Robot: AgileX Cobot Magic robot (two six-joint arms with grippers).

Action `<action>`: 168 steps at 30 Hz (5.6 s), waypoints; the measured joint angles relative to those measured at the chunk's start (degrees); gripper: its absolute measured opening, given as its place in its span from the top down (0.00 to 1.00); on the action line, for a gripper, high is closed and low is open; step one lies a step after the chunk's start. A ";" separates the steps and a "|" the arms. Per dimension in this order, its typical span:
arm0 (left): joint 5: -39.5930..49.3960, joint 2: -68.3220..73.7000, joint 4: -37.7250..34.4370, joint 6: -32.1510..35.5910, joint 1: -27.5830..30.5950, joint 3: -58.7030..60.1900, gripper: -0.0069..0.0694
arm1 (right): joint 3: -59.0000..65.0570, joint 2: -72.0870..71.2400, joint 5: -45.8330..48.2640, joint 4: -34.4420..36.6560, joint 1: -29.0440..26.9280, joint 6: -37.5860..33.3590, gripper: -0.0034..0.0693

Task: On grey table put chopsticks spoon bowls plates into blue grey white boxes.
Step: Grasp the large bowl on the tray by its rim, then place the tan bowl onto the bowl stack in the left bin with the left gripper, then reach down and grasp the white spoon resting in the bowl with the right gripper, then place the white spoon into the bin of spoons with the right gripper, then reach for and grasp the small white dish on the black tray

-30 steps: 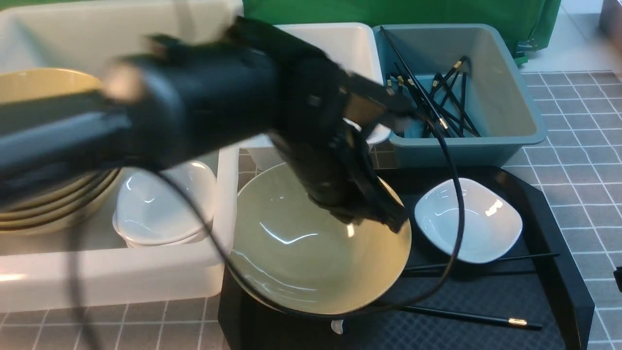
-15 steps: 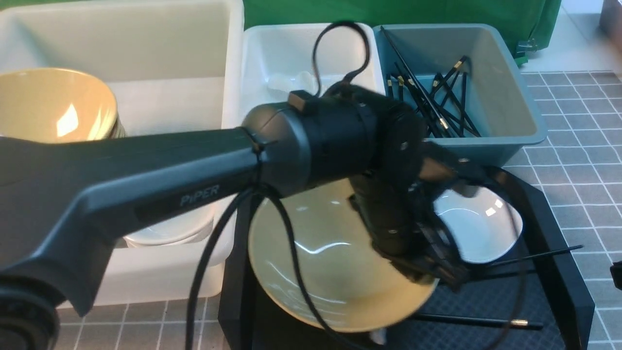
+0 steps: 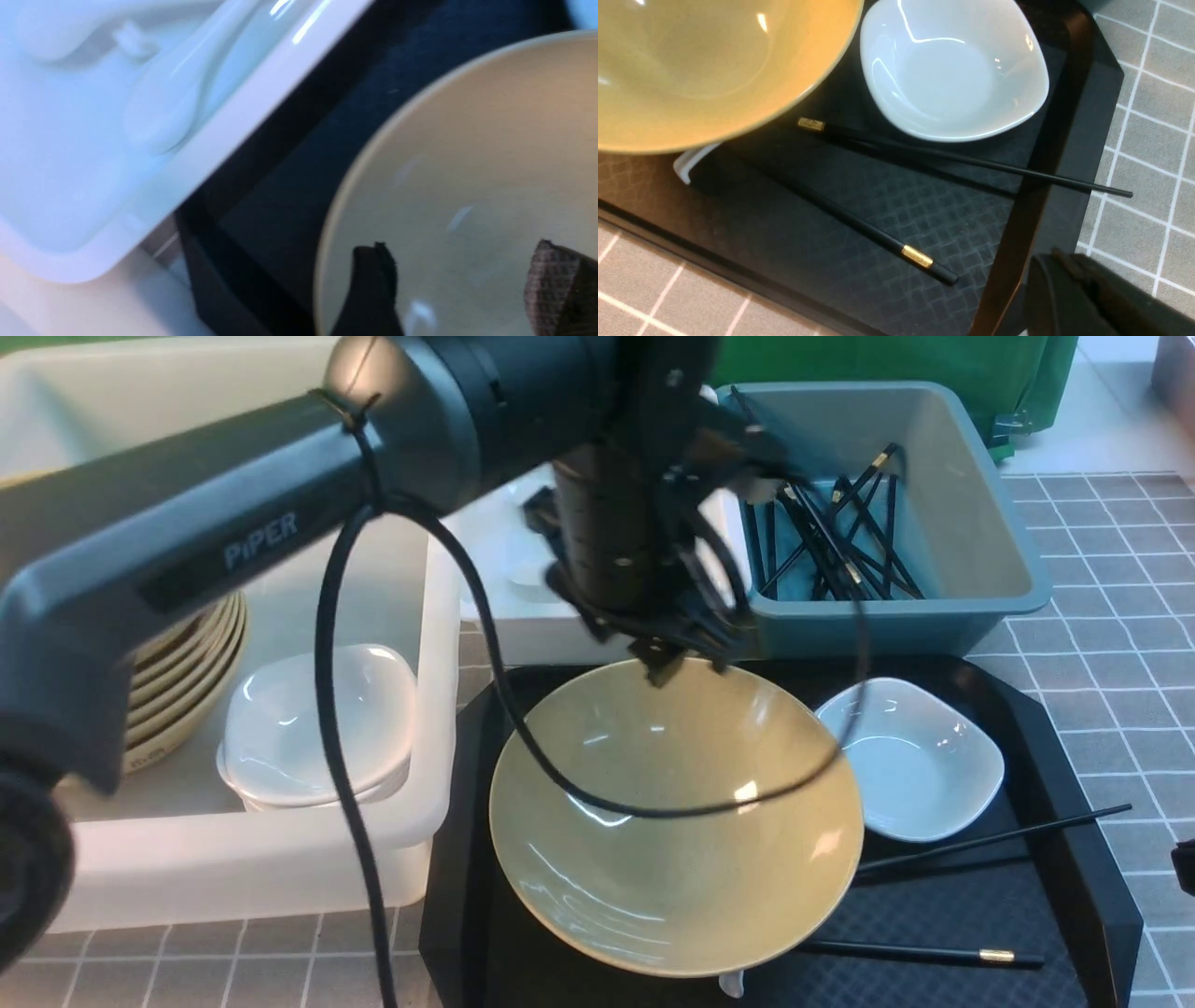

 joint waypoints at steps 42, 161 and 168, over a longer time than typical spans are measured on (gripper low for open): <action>2.32 -27.43 -21.03 15.69 33.19 -0.01 0.91 | 0.23 0.00 -0.89 2.05 0.00 0.16 0.91; -38.51 -89.07 -18.73 9.72 34.99 82.56 0.92 | -49.04 62.64 13.04 -20.30 10.57 14.31 0.25; -38.62 -89.07 -19.28 9.68 34.99 82.56 0.92 | -41.68 65.48 4.97 -16.63 2.61 12.44 0.25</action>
